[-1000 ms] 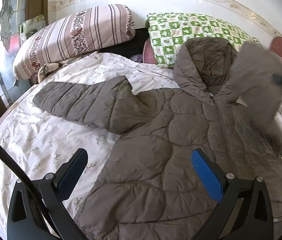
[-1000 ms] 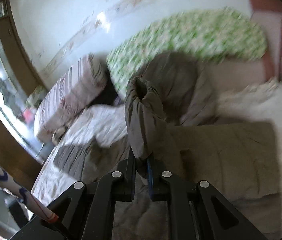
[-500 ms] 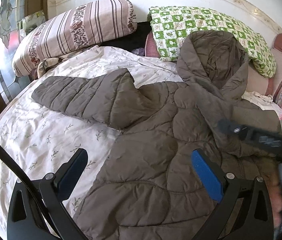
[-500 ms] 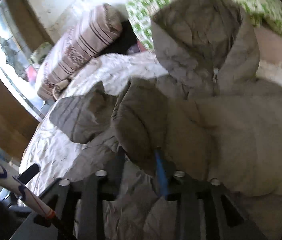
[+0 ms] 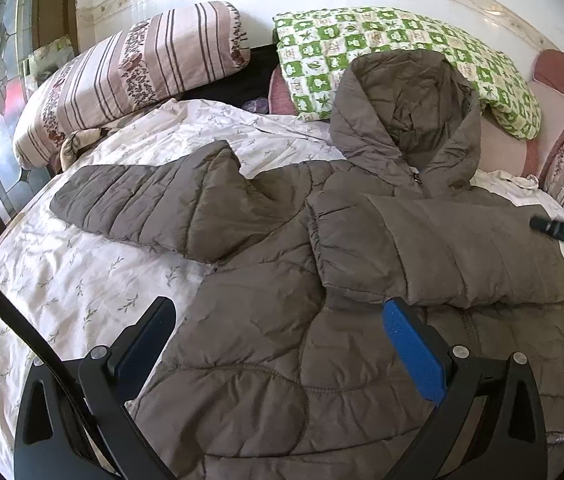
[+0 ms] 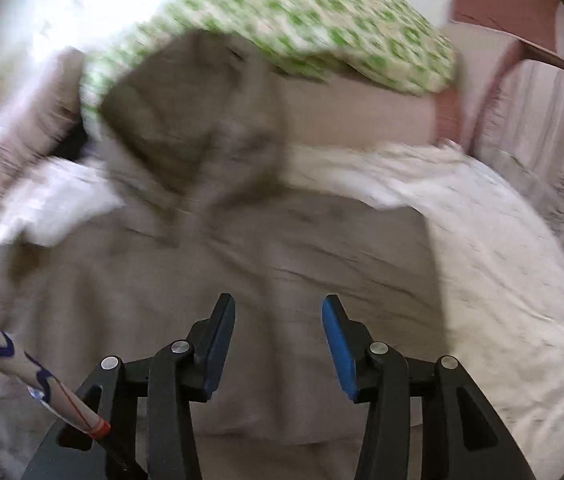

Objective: Fold large clothes
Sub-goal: 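Release the sleeve and smooth the folded side with the right tool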

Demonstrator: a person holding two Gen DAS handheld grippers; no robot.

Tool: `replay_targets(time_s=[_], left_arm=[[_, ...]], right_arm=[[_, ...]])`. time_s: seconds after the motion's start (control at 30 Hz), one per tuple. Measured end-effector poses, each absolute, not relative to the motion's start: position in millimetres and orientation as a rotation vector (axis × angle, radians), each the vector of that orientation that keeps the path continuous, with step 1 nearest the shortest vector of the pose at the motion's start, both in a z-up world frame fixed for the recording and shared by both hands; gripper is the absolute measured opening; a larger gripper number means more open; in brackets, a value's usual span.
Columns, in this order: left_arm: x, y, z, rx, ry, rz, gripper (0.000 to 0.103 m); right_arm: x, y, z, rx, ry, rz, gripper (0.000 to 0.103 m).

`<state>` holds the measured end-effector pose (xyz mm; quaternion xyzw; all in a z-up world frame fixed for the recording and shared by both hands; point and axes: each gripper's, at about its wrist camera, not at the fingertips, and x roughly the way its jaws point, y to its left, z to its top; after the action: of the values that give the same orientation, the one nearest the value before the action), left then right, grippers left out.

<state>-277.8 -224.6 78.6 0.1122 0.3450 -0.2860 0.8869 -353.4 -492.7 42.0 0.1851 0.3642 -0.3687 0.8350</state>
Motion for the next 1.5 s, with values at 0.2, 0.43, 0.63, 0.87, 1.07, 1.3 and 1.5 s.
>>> replay_targets(time_s=[0.2,0.43,0.63,0.87,1.07,1.3,1.5], left_arm=[[-282.2,-233.0,76.1,0.253,0.713,-0.613,0.103],[-285.3,-230.6,79.6,0.250,0.694,-0.622,0.103],[-283.5,-227.4,79.8,0.247,0.701,-0.615,0.103],[-281.3,-220.3,82.5,0.234,0.699,-0.613,0.103],[-282.0,-217.0,85.9,0.224,0.693,-0.619,0.103],[-285.6,-214.4,88.9,0.228,0.678,-0.619,0.103],[-283.9,-214.5,87.5,0.230,0.682,-0.610,0.103]], right_arm=[[-350.6,-514.5,-5.4,0.482,0.869,-0.771,0.052],[-343.7,-486.3,30.1,0.435,0.779,-0.757,0.052],[-308.1,-442.7,27.2,0.404,0.808,-0.596,0.052],[-283.6,-426.6,7.6,0.317,0.907,-0.588,0.063],[-302.9,-402.3,29.8,0.328,0.858,-0.536,0.063],[-318.9,-370.2,9.5,0.373,0.964,-0.447,0.063],[-342.1,-344.7,32.9,0.352,0.880,-0.437,0.063]])
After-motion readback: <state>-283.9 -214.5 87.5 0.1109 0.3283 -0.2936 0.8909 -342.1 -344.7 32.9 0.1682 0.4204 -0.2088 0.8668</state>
